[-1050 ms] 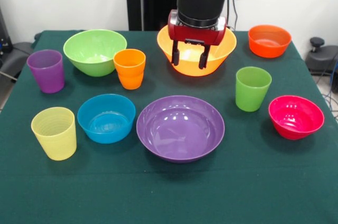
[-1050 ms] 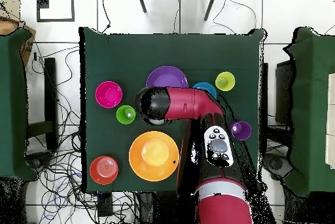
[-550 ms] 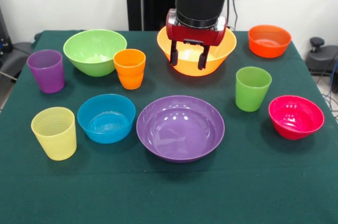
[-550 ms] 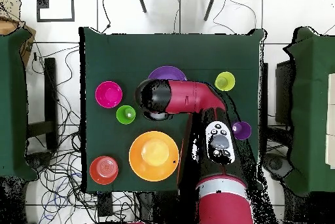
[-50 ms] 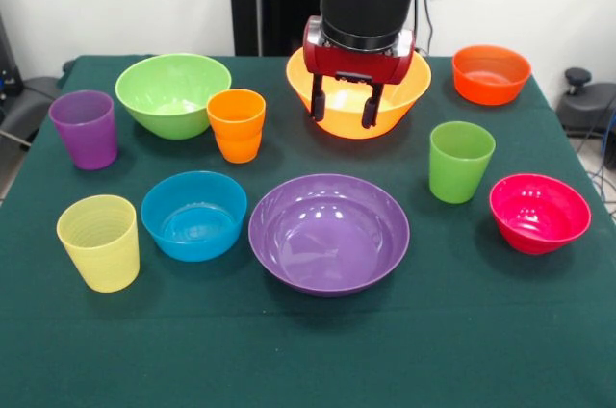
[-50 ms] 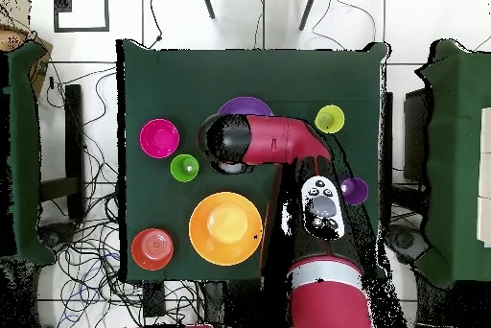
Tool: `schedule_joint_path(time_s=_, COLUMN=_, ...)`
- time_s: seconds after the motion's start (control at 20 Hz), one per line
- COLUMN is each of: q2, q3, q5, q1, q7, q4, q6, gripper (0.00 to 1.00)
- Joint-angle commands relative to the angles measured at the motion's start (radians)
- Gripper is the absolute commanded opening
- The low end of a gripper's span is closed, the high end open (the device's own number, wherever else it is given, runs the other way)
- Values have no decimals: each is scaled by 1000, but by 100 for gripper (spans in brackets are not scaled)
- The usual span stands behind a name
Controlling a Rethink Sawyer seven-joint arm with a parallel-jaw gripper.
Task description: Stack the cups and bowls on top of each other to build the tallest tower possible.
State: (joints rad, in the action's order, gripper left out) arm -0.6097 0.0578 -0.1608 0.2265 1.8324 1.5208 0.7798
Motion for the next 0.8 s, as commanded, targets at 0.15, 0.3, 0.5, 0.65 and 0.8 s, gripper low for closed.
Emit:
schedule_joint_path(time_s=0.15, q2=-30, q3=86, q5=7, q1=0, q7=-21, q4=-13, q6=106, gripper=100)
schedule_joint_path(time_s=0.3, q2=-46, q3=88, q5=10, q1=3, q7=-25, q4=-16, q6=127, gripper=100)
schedule_joint_path(time_s=0.5, q2=-56, q3=87, q5=8, q1=2, q7=-27, q4=-40, q6=165, gripper=100)
schedule_joint_path(time_s=0.65, q2=-76, q3=90, q5=10, q1=5, q7=-33, q4=-39, q6=189, gripper=100)
schedule_joint_path(time_s=0.8, q2=-72, q3=93, q5=7, q1=5, q7=-32, q4=-50, q6=197, gripper=100)
